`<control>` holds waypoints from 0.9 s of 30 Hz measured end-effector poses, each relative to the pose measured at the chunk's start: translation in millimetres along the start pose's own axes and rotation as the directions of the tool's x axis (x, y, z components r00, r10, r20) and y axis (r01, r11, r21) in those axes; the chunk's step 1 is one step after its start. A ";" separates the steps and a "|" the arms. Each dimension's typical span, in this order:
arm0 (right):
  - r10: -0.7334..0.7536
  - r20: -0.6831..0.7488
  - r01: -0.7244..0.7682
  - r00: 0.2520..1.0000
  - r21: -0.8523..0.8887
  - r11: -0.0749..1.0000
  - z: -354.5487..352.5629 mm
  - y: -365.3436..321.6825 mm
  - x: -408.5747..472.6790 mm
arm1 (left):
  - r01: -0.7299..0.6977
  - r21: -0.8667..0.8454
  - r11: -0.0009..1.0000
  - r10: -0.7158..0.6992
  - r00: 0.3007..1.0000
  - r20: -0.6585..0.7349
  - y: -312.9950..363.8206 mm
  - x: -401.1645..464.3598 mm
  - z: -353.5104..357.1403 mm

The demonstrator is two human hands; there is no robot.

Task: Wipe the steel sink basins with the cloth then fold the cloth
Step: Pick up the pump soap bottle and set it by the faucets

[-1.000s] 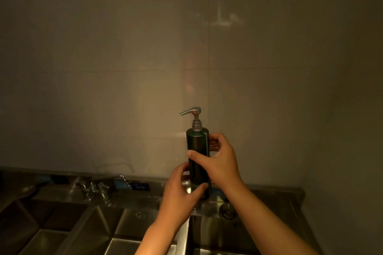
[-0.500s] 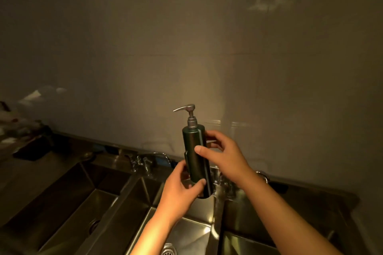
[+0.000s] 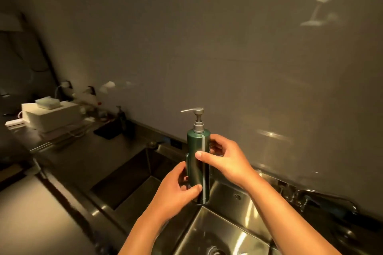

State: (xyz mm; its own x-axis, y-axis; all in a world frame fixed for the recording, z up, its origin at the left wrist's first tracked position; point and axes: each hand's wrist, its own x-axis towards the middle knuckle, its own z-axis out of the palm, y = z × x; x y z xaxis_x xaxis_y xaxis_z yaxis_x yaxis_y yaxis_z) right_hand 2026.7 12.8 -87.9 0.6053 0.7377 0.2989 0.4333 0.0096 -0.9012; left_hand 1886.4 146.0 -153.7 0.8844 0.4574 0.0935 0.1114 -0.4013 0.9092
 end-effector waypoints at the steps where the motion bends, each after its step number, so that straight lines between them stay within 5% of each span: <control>1: -0.012 0.018 0.012 1.000 0.004 1.000 20.6 -5.9 5.5 | 0.008 0.006 1.000 -0.008 1.000 -0.014 -7.8 -6.2 -18.9; 12: -0.138 0.245 0.121 0.960 0.087 0.989 214.2 -76.3 58.8 | 0.108 -0.091 0.990 -0.131 0.938 -0.321 -70.3 -81.6 -195.3; 27: -0.290 0.482 0.135 0.827 0.331 0.934 419.2 -112.4 96.4 | 0.253 -0.067 0.965 -0.228 0.689 -0.688 -131.4 -171.6 -324.8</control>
State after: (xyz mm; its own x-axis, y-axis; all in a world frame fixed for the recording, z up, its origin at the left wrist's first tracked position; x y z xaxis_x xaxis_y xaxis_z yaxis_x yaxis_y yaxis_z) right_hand 1756.5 365.8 -89.4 0.0532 0.9324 0.3575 0.2655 0.3319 -0.9052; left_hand 1572.8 378.0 -157.4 0.2715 0.9528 0.1360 0.3008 -0.2183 0.9284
